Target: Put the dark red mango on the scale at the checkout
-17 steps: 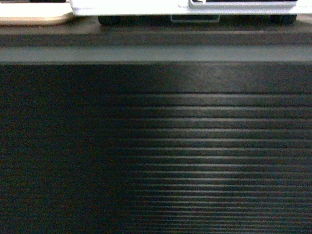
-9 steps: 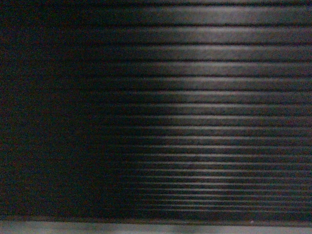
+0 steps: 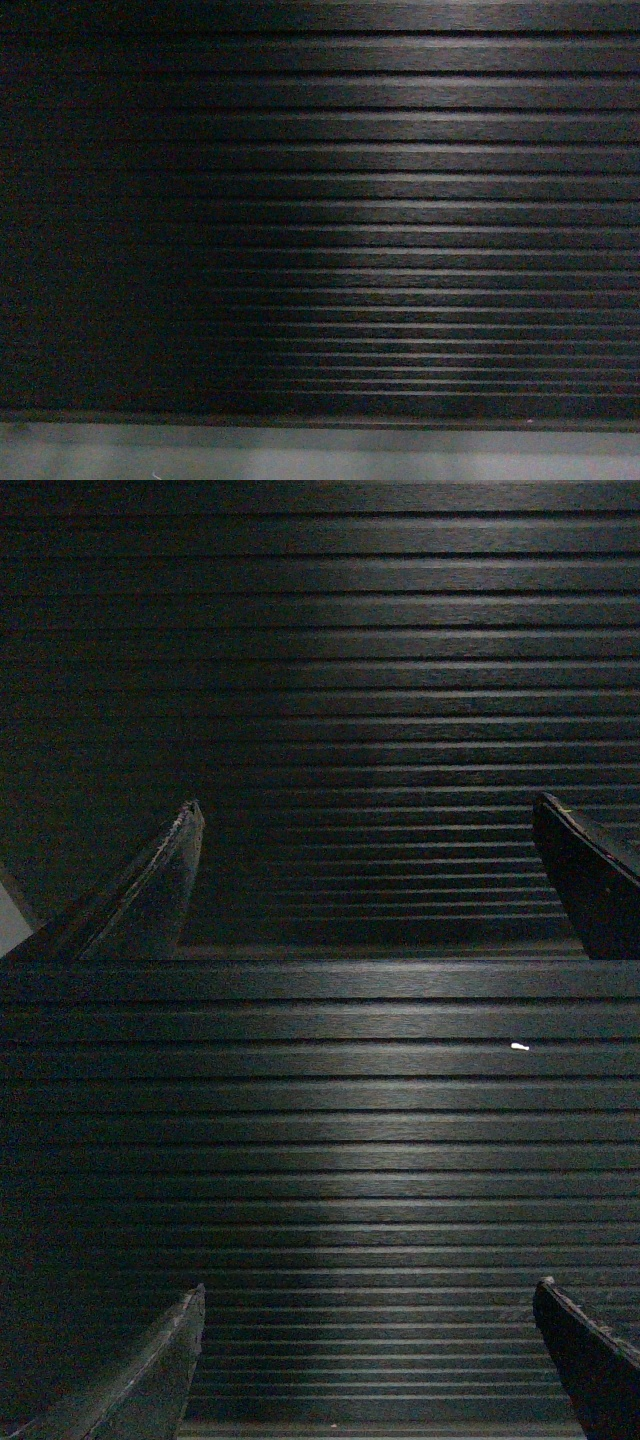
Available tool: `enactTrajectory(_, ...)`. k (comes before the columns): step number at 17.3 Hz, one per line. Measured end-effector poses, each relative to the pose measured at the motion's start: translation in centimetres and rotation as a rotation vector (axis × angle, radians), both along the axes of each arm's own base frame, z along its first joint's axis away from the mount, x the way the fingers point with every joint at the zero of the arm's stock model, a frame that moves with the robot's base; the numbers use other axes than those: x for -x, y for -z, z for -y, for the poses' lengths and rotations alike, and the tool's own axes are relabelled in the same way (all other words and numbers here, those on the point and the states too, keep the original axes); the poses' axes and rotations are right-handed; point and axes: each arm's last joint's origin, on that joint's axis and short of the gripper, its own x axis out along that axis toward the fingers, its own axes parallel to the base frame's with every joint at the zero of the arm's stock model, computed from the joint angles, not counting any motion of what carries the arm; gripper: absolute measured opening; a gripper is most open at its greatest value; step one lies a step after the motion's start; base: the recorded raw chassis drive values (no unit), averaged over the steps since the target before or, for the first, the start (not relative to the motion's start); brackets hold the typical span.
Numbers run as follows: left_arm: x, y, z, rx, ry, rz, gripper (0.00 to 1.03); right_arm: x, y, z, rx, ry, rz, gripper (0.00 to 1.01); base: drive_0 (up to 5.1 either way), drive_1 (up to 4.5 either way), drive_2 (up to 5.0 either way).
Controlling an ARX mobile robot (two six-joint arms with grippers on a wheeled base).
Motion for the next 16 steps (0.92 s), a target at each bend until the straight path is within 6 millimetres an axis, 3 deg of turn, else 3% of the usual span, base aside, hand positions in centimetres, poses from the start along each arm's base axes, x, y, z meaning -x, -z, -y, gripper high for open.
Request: enactTrajectory(16,0.00,0.00,0.00,0.000,0.000,0.000,0.98,0.00,0.00,0.00,0.000,0.000,0.000,0.98,0.0,0.00,0.0)
